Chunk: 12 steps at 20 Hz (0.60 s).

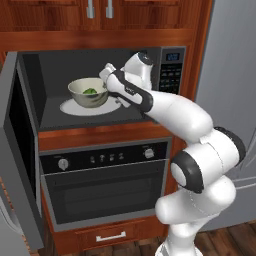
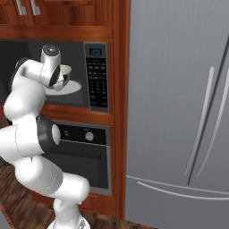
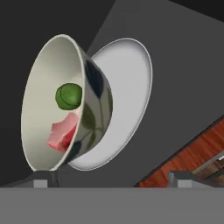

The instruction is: The microwave is finished heating the steak and avocado. Take the bowl containing the food and place it on the dining counter.

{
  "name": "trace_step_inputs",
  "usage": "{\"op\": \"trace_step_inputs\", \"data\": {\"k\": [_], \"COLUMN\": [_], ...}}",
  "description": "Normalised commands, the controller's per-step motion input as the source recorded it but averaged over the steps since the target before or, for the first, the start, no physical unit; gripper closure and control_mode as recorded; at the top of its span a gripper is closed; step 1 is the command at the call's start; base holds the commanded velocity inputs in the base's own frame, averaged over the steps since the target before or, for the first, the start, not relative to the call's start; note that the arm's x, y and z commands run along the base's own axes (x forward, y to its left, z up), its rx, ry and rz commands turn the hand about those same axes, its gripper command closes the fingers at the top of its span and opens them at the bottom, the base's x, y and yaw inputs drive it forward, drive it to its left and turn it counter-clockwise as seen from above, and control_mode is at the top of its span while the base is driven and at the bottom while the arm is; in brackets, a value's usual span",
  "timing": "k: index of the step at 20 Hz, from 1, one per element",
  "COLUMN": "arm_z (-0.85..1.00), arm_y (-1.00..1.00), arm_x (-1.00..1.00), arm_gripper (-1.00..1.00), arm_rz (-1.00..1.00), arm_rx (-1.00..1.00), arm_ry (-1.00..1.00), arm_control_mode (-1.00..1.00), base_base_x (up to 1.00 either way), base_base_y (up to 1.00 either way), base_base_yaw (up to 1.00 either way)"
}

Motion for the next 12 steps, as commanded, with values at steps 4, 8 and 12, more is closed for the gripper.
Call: {"op": "trace_step_inputs", "data": {"k": [4,8,12], "arm_z": [-0.09,-0.15,-0.22], "arm_y": [0.18,0.16,0.20], "arm_x": [0.54,0.50,0.53], "arm_gripper": [-1.00,-1.00,-1.00], "arm_rz": [0.00,0.00,0.00], "arm_rx": [0.00,0.00,0.00], "arm_ry": [0.00,0.00,0.00], "arm_control_mode": [-1.00,-1.00,-1.00], "base_base_x": [0.00,0.00,0.00], "base_base_y": [0.00,0.00,0.00], "base_base_yaw": [0.00,0.00,0.00]}}
